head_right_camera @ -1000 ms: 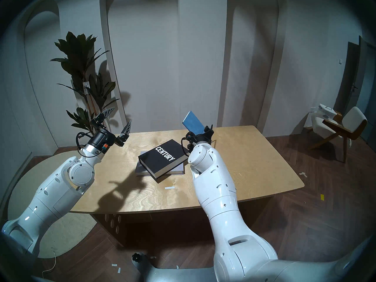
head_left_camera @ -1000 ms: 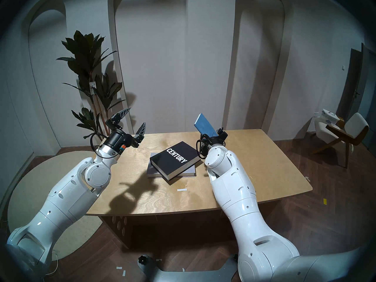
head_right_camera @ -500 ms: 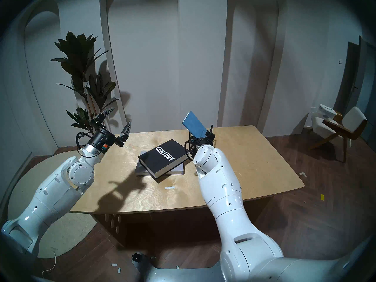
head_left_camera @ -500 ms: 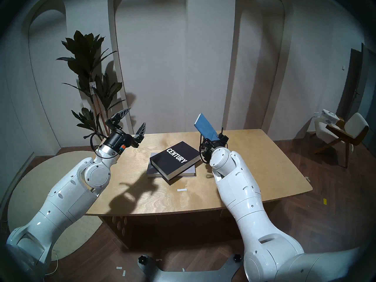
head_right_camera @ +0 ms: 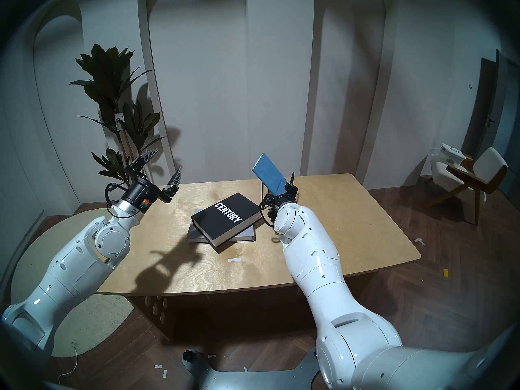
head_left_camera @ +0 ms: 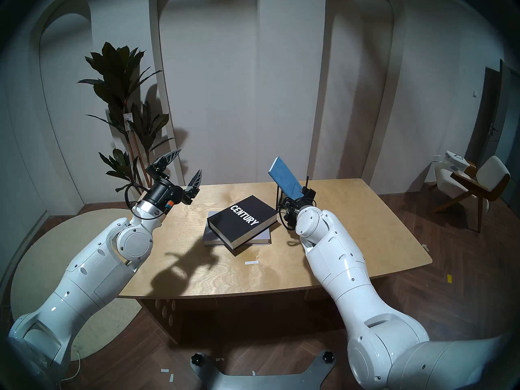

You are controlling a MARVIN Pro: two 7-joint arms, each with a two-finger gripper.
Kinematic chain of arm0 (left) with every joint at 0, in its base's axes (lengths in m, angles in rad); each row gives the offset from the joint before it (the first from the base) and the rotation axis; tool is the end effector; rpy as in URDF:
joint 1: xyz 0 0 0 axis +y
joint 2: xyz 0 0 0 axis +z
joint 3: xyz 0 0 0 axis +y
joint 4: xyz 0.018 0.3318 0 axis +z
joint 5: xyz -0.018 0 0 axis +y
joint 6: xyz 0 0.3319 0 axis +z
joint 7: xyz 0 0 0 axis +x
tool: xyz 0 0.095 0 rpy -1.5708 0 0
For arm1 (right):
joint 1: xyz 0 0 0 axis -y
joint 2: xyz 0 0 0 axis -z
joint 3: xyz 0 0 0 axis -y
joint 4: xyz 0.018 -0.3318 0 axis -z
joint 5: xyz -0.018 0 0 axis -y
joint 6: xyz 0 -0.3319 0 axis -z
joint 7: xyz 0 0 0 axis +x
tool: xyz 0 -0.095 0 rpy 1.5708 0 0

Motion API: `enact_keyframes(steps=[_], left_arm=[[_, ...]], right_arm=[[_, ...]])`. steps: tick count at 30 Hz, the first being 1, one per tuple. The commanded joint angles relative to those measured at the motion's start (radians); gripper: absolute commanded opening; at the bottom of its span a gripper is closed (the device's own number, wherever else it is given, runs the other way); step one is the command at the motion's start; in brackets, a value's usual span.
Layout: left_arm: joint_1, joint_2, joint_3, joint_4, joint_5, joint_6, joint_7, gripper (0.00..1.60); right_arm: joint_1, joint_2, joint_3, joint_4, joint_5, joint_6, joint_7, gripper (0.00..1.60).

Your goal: Stack the books into one stack

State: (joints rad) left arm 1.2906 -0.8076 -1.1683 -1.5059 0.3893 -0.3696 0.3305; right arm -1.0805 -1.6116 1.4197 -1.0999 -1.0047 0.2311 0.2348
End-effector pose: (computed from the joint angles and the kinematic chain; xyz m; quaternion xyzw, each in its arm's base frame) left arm 0.4868 0.1194 -0.2235 -0.3821 0.4036 -0.7791 0.2900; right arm 0.5907 0.0731 -0.3234 0.6861 0.4202 0.5284 0.2712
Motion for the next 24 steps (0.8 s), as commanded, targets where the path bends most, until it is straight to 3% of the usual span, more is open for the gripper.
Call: enact_keyframes(steps=[1,7,24], left_arm=[[-0.016,-0.002,-0.008,-0.015,0.002,0.001,0.007,1.6],[-0.016,-0.001,-0.008,-0.015,0.002,0.002,0.007,1.6],[-0.017,0.0,-0.007,-0.014,0.001,0.001,0.008,1.6]], right_arm=[[0.029,-0.006,0.005,-0.04,0.015,-0.01,0.016,1.6],[0.059,0.013,0.003,0.012,0.008,-0.018,0.037,1.6],[0.139,0.005,-0.014,0.138,-0.019,-0.055,-0.048,1.6]])
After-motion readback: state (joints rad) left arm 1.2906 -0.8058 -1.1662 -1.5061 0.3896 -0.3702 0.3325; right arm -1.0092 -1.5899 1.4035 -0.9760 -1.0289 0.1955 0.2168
